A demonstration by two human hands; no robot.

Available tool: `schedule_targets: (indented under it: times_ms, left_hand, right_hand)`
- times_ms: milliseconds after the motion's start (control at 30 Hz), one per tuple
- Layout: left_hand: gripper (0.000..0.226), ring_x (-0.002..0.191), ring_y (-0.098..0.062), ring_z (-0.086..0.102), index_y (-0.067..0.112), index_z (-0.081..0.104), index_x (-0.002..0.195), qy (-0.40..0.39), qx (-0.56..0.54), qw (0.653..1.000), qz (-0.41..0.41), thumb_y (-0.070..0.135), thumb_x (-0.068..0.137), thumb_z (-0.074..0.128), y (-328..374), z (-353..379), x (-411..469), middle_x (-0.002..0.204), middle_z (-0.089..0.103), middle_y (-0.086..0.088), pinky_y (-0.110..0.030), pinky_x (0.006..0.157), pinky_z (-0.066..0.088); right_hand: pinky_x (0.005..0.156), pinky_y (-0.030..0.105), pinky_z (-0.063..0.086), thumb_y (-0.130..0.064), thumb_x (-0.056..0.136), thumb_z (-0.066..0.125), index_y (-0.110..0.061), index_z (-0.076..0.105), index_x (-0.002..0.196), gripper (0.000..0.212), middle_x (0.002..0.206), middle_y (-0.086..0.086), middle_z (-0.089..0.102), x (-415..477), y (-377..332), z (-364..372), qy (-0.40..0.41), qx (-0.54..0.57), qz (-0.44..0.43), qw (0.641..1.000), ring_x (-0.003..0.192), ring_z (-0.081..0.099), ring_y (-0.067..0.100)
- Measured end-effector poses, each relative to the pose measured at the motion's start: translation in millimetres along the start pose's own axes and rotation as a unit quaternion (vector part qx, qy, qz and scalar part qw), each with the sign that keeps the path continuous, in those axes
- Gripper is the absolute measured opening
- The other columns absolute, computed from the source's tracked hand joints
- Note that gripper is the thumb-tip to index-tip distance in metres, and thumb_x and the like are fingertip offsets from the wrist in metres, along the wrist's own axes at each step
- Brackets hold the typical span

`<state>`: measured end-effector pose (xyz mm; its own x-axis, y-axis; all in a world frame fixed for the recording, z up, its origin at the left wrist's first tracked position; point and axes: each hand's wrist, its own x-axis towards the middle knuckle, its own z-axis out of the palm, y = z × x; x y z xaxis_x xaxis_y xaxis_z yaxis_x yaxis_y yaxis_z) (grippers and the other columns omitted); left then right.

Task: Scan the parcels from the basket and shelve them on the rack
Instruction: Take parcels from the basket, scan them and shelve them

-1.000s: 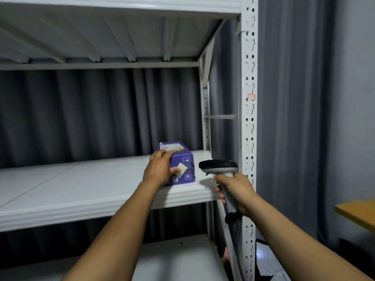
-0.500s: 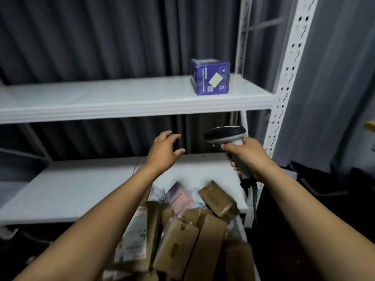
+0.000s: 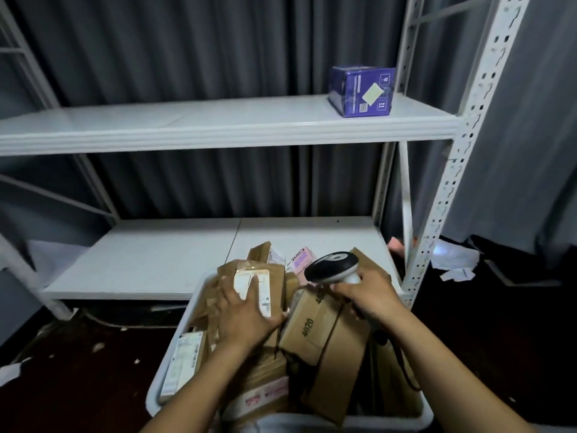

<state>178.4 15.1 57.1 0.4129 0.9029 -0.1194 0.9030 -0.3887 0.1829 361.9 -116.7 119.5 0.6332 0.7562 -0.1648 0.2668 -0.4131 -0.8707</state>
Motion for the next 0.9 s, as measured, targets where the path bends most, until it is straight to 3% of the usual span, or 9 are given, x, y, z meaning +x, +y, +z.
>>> schedule_targets:
  times_ms: [133,300,400,467,567,633,733,800,900]
  left_hand:
    - [0.113,0.141,-0.045,0.005,0.038,-0.009,0.151,-0.021,-0.051,0.998,-0.038,0.080,0.069,0.056,-0.8,-2.5,-17.2,0.153,-0.008,-0.025,-0.053,0.112,0.021]
    - [0.114,0.141,-0.039,0.010,0.038,-0.003,0.152,0.047,-0.158,0.985,-0.043,0.074,0.066,0.064,1.6,-17.6,-29.4,0.153,0.002,-0.017,-0.050,0.112,0.020]
    - [0.115,0.143,-0.034,0.005,0.039,-0.003,0.151,0.084,-0.251,0.964,-0.018,0.070,0.066,0.069,9.4,-30.8,-44.1,0.155,-0.004,-0.008,-0.048,0.114,0.020]
    - [0.116,0.143,-0.029,0.004,0.040,-0.004,0.151,0.089,-0.310,0.947,0.002,0.064,0.067,0.073,16.3,-40.9,-55.4,0.156,-0.006,-0.003,-0.045,0.114,0.021]
    - [0.123,0.143,-0.023,0.012,0.040,-0.005,0.151,0.078,-0.407,0.910,0.037,0.058,0.063,0.079,18.8,-41.7,-61.1,0.156,-0.001,0.004,-0.044,0.113,0.025]
    - [0.119,0.139,-0.020,0.031,0.040,0.005,0.151,0.078,-0.477,0.875,0.031,0.063,0.059,0.078,14.1,-41.7,-59.9,0.155,0.023,0.000,-0.045,0.110,0.036]
    - [0.084,0.114,-0.006,0.056,0.035,0.032,0.145,0.062,-0.578,0.813,0.036,0.038,0.075,0.078,6.1,-47.3,-59.4,0.135,0.052,0.008,-0.023,0.083,0.053]
    - [0.069,0.102,0.000,0.059,0.046,0.041,0.132,0.019,-0.635,0.769,0.066,0.026,0.075,0.076,3.9,-48.5,-57.6,0.126,0.058,0.013,-0.013,0.069,0.053]
    - [0.080,0.114,-0.011,0.061,0.065,0.036,0.123,-0.094,-0.665,0.731,0.117,0.021,0.073,0.080,4.7,-44.5,-57.0,0.130,0.059,0.013,-0.028,0.086,0.056]
  right_hand:
    - [0.042,0.026,0.040,-0.017,0.083,0.072,-0.013,0.062,0.094,0.016,0.062,0.005,0.063,-16.1,-0.7,3.7,0.000,-0.001,-0.001,1.000,0.041,0.050,0.019]
    - [0.040,0.023,0.040,-0.013,0.085,0.070,-0.003,0.064,0.091,0.013,0.047,-0.002,0.059,-26.5,-4.9,7.5,0.011,0.110,-0.016,0.994,0.038,0.048,0.017]
    - [0.047,0.025,0.050,-0.010,0.087,0.069,0.004,0.065,0.096,0.017,0.062,0.007,0.067,-34.6,-9.2,13.9,-0.006,0.225,-0.024,0.974,0.050,0.059,0.019]
    - [0.063,0.030,0.057,-0.013,0.086,0.070,0.001,0.067,0.102,0.020,0.080,0.011,0.074,-36.3,-10.5,19.1,-0.025,0.279,-0.030,0.959,0.070,0.070,0.024]
    - [0.079,0.036,0.055,-0.015,0.083,0.072,-0.007,0.069,0.106,0.024,0.096,0.012,0.076,-36.6,-10.6,24.1,-0.031,0.335,-0.041,0.941,0.088,0.072,0.024]
    - [0.080,0.036,0.055,-0.013,0.085,0.070,-0.006,0.069,0.105,0.022,0.096,0.013,0.075,-35.9,-11.1,21.4,-0.018,0.377,-0.038,0.925,0.087,0.072,0.023]
    - [0.067,0.028,0.057,-0.010,0.089,0.064,0.005,0.065,0.105,0.022,0.085,0.014,0.073,-34.2,-9.7,10.9,-0.017,0.426,-0.034,0.904,0.071,0.068,0.018]
    - [0.063,0.027,0.059,-0.010,0.089,0.063,0.004,0.063,0.104,0.020,0.081,0.014,0.072,-32.1,-6.5,5.2,-0.011,0.459,-0.013,0.888,0.068,0.068,0.018]
    - [0.066,0.029,0.060,-0.011,0.089,0.064,0.000,0.063,0.100,0.016,0.084,0.018,0.074,-30.0,-3.2,2.5,0.000,0.482,0.014,0.876,0.070,0.071,0.021]
